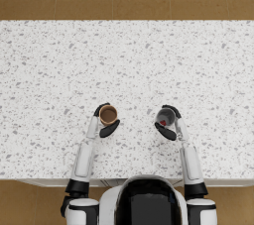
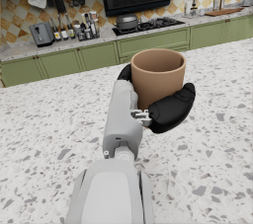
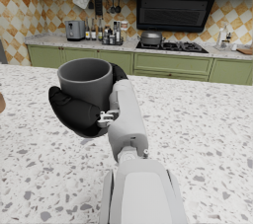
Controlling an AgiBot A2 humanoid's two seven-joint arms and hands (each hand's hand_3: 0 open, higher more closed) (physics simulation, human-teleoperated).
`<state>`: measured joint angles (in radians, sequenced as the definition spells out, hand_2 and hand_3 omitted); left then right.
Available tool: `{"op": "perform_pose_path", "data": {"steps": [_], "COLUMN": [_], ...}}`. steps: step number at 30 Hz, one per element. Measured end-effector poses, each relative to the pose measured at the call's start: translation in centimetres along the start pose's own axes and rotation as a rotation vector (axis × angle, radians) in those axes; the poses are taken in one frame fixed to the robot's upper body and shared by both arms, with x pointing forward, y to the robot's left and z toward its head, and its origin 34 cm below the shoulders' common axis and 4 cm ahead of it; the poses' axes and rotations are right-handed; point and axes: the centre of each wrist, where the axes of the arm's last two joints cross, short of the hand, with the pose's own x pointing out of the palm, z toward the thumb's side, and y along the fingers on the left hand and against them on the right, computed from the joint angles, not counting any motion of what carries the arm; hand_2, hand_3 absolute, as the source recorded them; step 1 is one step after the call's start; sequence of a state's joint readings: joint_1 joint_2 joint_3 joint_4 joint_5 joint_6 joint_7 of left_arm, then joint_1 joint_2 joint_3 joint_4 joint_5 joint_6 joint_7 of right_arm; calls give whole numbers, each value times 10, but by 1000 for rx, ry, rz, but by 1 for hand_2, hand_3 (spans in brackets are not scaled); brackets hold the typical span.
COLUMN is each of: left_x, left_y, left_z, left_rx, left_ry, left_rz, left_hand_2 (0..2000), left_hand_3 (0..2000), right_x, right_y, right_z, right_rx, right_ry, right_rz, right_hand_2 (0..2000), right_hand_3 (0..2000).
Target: Pick up two cups and pour the berry on the right into the cup on the left
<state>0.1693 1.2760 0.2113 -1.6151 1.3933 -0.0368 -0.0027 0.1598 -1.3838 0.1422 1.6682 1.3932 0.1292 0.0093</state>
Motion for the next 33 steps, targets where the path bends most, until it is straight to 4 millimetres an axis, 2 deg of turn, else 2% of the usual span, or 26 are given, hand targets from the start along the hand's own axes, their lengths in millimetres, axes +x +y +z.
{"op": "perform_pose_path", "data": {"steps": [4,9,14,19,23,33], "left_x": [21,36,50,55,57,57], "left_y": [-6,-14,-12,-2,4,5], "left_z": [8,16,18,12,8,3], "left_rx": [35,78,93,74,61,38], "left_ry": [119,259,283,271,261,214], "left_rz": [-75,-126,-159,-158,-154,-140], "left_hand_2": [2000,2000,2000,2000,2000,2000], "left_hand_3": [1280,1280,1280,1280,1280,1280], "right_x": [6,11,25,39,48,60], "right_y": [-20,-37,-49,-52,-54,-57], "right_z": [13,27,50,74,85,98], "right_rx": [-51,-95,-178,-271,-316,-353], "right_ry": [112,258,407,557,674,972], "right_rz": [3,-4,7,5,-3,-48], "right_hand_2": [2000,2000,2000,2000,2000,2000], "right_hand_3": [1280,1280,1280,1280,1280,1280]}}
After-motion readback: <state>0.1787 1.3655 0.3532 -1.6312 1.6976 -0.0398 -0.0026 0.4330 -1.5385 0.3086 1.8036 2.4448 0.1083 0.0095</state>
